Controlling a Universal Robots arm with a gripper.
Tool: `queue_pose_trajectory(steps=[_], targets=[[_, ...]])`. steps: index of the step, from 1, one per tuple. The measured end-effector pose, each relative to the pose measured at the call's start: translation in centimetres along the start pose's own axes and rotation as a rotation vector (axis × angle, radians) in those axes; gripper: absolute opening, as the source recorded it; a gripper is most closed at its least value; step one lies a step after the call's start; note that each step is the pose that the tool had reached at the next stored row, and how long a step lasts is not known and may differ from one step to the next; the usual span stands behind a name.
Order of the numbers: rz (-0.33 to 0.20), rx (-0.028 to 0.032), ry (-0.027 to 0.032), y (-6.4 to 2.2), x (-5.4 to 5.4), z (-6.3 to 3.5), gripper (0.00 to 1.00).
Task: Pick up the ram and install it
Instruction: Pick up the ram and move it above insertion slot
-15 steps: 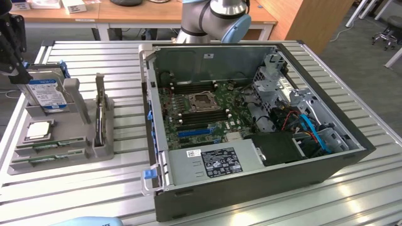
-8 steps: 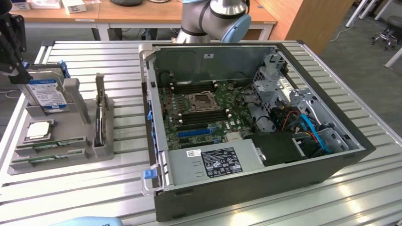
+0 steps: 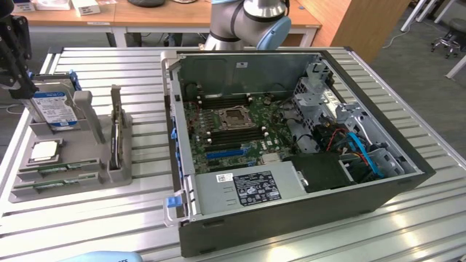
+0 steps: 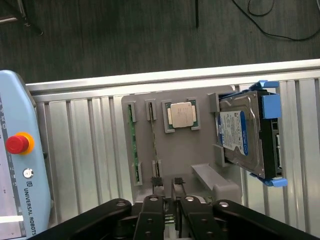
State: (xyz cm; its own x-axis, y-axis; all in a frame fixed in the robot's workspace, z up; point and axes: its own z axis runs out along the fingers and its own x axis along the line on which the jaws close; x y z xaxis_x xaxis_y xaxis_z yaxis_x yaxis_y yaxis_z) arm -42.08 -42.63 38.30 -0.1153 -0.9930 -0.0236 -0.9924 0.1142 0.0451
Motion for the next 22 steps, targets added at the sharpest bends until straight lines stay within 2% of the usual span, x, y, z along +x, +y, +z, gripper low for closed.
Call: queue_pose_trajectory(steps=[1,4,6,13,22], targets=[[0.000,0.0000,0.0000,0.00,0.0,0.00,0.23],[0.000,0.0000,0.0000,0.00,0.0,0.00,0.29],[0.000,0.0001,0.0000,0.00,0.0,0.00,0.41],[0.000,0.0001,-0.0001,-0.01,0.0,0.15,0.41],[0.000,0.0000,0.0000,-0.07,0.0,1.67,0.41]])
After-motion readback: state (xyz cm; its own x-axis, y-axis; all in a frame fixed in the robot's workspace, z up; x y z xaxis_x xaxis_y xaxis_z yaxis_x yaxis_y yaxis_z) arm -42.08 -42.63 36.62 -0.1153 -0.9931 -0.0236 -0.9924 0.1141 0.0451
